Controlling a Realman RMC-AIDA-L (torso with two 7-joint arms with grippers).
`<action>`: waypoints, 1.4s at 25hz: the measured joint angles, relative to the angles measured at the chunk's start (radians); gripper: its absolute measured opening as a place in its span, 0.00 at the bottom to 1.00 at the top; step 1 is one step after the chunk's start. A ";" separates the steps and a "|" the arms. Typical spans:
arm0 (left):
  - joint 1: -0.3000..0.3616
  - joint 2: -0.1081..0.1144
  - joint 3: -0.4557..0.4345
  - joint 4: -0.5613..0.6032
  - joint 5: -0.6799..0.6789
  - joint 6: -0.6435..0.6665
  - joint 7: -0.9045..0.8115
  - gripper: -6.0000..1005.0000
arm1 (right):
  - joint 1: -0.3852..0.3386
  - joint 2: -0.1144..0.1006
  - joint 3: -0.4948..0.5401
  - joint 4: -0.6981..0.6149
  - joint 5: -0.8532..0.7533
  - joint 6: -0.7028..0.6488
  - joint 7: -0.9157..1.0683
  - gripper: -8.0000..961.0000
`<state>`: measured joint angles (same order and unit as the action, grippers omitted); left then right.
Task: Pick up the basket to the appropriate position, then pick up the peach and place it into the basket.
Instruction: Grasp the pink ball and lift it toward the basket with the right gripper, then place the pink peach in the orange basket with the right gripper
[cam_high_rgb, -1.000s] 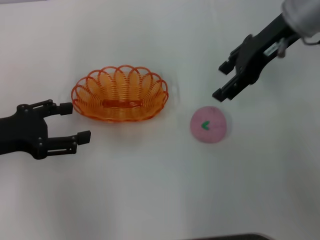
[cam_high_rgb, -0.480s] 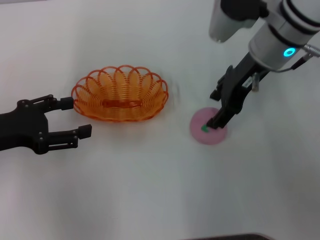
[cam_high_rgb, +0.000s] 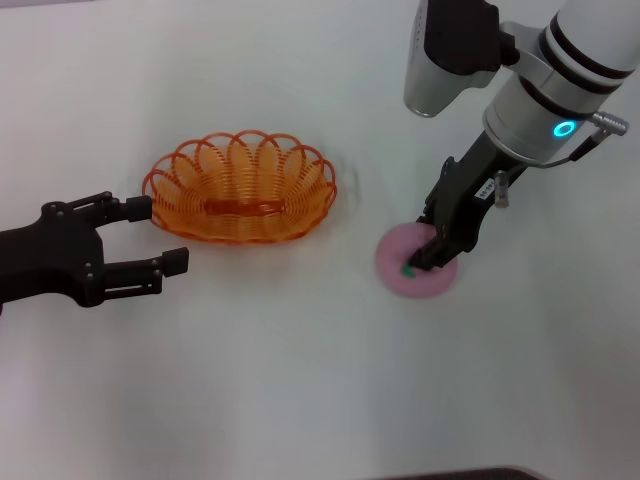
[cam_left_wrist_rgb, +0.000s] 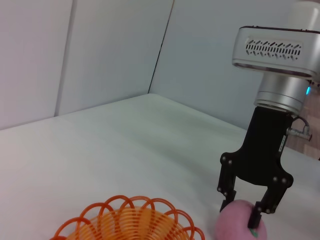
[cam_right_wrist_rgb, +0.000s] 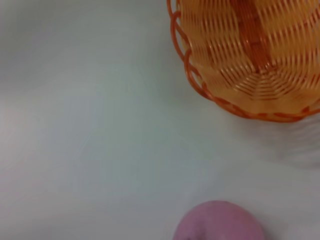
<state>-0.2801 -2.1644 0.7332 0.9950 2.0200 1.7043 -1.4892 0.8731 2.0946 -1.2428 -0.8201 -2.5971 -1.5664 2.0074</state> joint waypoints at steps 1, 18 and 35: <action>0.000 0.000 0.000 0.000 0.000 0.000 0.000 0.86 | -0.001 0.000 0.000 0.000 0.004 0.000 0.000 0.53; -0.006 0.003 -0.010 -0.002 0.008 0.000 -0.001 0.86 | 0.028 -0.012 0.257 -0.272 0.194 -0.167 0.045 0.24; -0.010 0.003 -0.011 -0.003 0.003 0.000 -0.009 0.86 | 0.165 0.005 -0.121 0.111 0.354 0.370 0.021 0.24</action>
<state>-0.2902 -2.1613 0.7224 0.9924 2.0230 1.7042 -1.4978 1.0381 2.0996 -1.3642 -0.7086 -2.2434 -1.1963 2.0285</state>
